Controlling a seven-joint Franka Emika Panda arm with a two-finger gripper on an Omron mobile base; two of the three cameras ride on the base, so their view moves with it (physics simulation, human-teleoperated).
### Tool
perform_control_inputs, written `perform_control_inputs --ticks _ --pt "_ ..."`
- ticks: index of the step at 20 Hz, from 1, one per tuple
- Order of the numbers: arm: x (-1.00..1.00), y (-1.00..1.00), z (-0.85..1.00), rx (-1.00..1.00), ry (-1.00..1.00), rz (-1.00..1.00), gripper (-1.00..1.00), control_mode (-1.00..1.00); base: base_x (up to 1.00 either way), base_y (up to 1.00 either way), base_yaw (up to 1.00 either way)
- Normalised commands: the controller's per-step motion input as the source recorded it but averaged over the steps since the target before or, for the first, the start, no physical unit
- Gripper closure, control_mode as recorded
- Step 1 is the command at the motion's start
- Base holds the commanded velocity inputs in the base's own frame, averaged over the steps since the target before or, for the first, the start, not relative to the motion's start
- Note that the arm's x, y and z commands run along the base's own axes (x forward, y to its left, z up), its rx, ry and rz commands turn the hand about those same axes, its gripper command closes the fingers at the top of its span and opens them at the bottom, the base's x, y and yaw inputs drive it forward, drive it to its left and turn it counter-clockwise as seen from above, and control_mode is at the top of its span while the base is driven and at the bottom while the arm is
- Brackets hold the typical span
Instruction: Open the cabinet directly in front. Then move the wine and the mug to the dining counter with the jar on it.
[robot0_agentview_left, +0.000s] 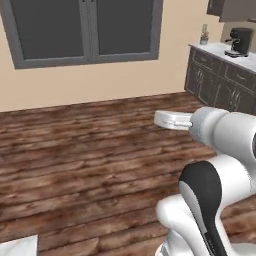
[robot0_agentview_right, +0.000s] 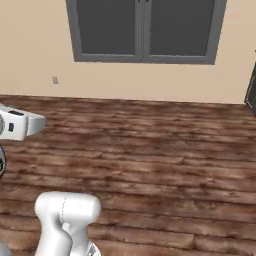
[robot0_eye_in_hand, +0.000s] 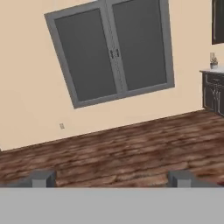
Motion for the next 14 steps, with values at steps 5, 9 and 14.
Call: perform_control_inputs --ticks 5,9,14 --pt "0.0 0.0 0.0 0.0 0.0 0.0 -1.0 1.0 0.0 0.0 -1.0" --pt "0.0 0.0 0.0 0.0 0.0 0.0 -1.0 1.0 0.01 0.01 -1.0" --pt "0.0 0.0 0.0 0.0 0.0 0.0 -1.0 1.0 0.88 0.84 -0.55"
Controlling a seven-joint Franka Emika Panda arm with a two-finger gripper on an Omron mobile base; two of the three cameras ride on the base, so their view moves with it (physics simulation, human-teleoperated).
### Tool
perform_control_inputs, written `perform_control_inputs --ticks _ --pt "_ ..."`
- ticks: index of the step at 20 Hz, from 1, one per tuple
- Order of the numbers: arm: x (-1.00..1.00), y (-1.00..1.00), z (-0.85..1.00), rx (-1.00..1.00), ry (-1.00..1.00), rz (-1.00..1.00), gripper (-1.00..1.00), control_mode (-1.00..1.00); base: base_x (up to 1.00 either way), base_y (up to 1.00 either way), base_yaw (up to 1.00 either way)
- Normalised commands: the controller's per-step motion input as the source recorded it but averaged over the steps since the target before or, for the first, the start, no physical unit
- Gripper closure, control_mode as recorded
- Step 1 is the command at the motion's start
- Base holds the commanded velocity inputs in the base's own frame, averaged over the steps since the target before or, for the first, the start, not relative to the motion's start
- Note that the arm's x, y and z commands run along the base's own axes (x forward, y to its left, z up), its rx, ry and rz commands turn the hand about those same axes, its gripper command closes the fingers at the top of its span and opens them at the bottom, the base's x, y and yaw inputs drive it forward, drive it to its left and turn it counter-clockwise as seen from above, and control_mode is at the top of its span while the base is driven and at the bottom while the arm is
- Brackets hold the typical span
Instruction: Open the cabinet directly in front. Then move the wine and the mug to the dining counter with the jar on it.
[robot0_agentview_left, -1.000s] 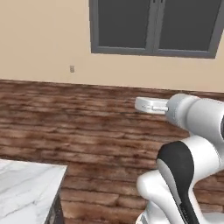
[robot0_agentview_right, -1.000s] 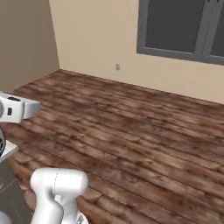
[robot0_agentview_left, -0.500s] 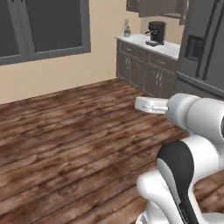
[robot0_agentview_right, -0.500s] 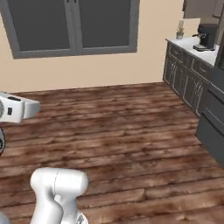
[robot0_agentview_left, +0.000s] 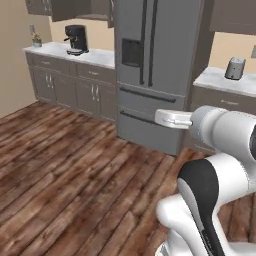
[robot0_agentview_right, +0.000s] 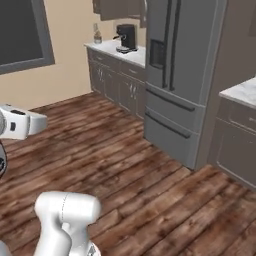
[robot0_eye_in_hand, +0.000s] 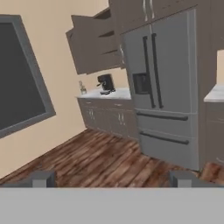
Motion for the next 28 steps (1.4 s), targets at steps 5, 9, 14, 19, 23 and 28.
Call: perform_control_inputs --ticks 5,9,14,19,23,28 --pt "0.0 0.0 0.0 0.0 0.0 0.0 -1.0 1.0 1.0 1.0 -0.33" --pt "0.0 0.0 0.0 0.0 0.0 0.0 -1.0 1.0 1.0 1.0 -0.33" --pt "0.0 0.0 0.0 0.0 0.0 0.0 -1.0 1.0 1.0 1.0 -0.34" --pt "0.0 0.0 0.0 0.0 0.0 0.0 -1.0 1.0 1.0 1.0 -0.32" --pt "0.0 0.0 0.0 0.0 0.0 0.0 -1.0 1.0 1.0 1.0 -0.32" --pt "0.0 0.0 0.0 0.0 0.0 0.0 -1.0 1.0 1.0 1.0 -0.31"
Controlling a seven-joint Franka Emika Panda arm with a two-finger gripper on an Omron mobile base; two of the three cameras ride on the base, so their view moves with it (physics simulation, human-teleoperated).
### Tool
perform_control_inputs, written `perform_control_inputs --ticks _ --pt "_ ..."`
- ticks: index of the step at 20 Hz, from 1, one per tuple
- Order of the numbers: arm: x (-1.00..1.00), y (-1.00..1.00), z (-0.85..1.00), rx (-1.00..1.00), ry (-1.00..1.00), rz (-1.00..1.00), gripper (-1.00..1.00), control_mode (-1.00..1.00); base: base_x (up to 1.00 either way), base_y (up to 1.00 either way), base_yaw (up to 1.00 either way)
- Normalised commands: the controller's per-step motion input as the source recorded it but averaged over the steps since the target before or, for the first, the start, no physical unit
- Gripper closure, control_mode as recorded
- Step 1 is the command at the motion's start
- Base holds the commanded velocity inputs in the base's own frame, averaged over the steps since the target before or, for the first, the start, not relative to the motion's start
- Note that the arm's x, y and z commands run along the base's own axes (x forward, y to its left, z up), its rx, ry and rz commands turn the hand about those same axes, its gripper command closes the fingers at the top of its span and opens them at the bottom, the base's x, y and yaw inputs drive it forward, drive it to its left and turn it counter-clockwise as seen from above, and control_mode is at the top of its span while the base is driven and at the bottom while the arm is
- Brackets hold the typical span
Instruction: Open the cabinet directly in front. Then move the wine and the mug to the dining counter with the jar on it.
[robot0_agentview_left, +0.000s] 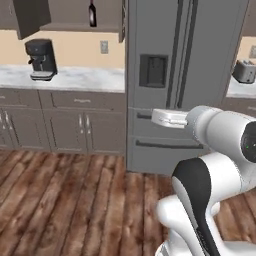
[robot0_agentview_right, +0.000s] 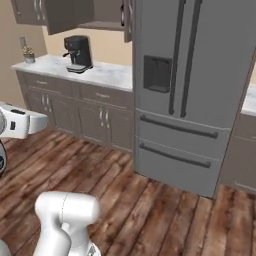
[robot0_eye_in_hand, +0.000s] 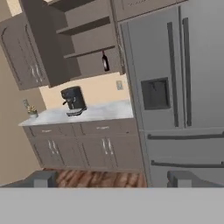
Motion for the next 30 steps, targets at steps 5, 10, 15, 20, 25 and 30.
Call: perform_control_inputs --ticks 5,10,15,20,25,30 --pt "0.0 0.0 0.0 0.0 0.0 0.0 -1.0 1.0 1.0 1.0 -0.29" --pt "0.0 0.0 0.0 0.0 0.0 0.0 -1.0 1.0 1.0 1.0 -0.31" --pt "0.0 0.0 0.0 0.0 0.0 0.0 -1.0 1.0 1.0 1.0 -0.36" --pt "0.0 0.0 0.0 0.0 0.0 0.0 -1.0 1.0 1.0 1.0 -0.4" --pt "0.0 0.0 0.0 0.0 0.0 0.0 -1.0 1.0 1.0 0.87 -0.24" --pt "0.0 0.0 0.0 0.0 0.0 0.0 -1.0 1.0 0.65 -0.41 0.05"
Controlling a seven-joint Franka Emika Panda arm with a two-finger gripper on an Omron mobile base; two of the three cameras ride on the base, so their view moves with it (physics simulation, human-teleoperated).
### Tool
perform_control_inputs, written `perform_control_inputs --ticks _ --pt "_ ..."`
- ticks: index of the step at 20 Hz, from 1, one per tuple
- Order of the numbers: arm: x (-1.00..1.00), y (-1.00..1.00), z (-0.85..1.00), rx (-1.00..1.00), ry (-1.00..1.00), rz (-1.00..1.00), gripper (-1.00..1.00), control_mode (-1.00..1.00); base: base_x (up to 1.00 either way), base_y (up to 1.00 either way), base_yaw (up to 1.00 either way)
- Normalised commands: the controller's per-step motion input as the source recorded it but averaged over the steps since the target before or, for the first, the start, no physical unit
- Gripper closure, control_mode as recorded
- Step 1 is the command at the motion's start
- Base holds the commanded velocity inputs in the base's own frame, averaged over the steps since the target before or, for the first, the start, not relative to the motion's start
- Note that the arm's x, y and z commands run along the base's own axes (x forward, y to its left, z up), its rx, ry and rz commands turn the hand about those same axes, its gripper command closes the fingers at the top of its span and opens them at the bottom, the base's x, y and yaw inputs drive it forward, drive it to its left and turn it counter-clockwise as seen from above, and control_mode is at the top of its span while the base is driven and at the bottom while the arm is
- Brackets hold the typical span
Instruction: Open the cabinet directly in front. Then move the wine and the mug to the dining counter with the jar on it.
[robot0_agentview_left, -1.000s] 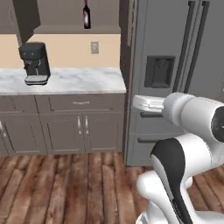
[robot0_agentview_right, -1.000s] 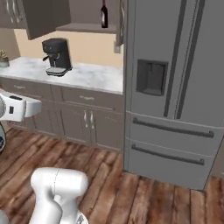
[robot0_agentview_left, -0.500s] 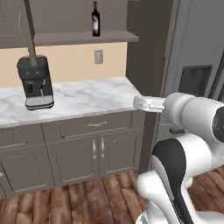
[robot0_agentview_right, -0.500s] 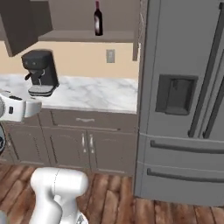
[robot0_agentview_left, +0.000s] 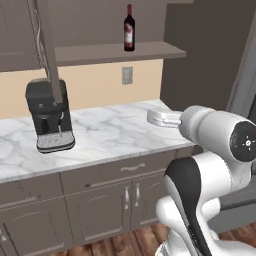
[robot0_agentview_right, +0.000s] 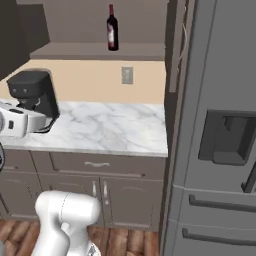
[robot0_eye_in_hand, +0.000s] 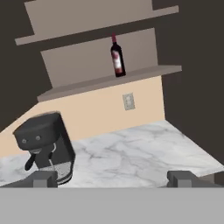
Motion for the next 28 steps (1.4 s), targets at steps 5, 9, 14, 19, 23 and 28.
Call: perform_control_inputs --ticks 5,9,14,19,23,28 --pt "0.0 0.0 0.0 0.0 0.0 0.0 -1.0 1.0 0.35 -0.87 0.15" --pt "0.0 0.0 0.0 0.0 0.0 0.0 -1.0 1.0 0.11 -0.01 0.01" --pt "0.0 0.0 0.0 0.0 0.0 0.0 -1.0 1.0 0.95 0.29 -0.02" --pt "0.0 0.0 0.0 0.0 0.0 0.0 -1.0 1.0 0.77 0.25 -0.03" --pt "0.0 -0.17 0.11 0.0 0.11 0.0 -1.0 -1.0 0.05 -0.03 0.0" --pt "0.0 -0.3 0.46 0.01 0.17 0.05 -1.0 -1.0 0.0 0.0 0.0"
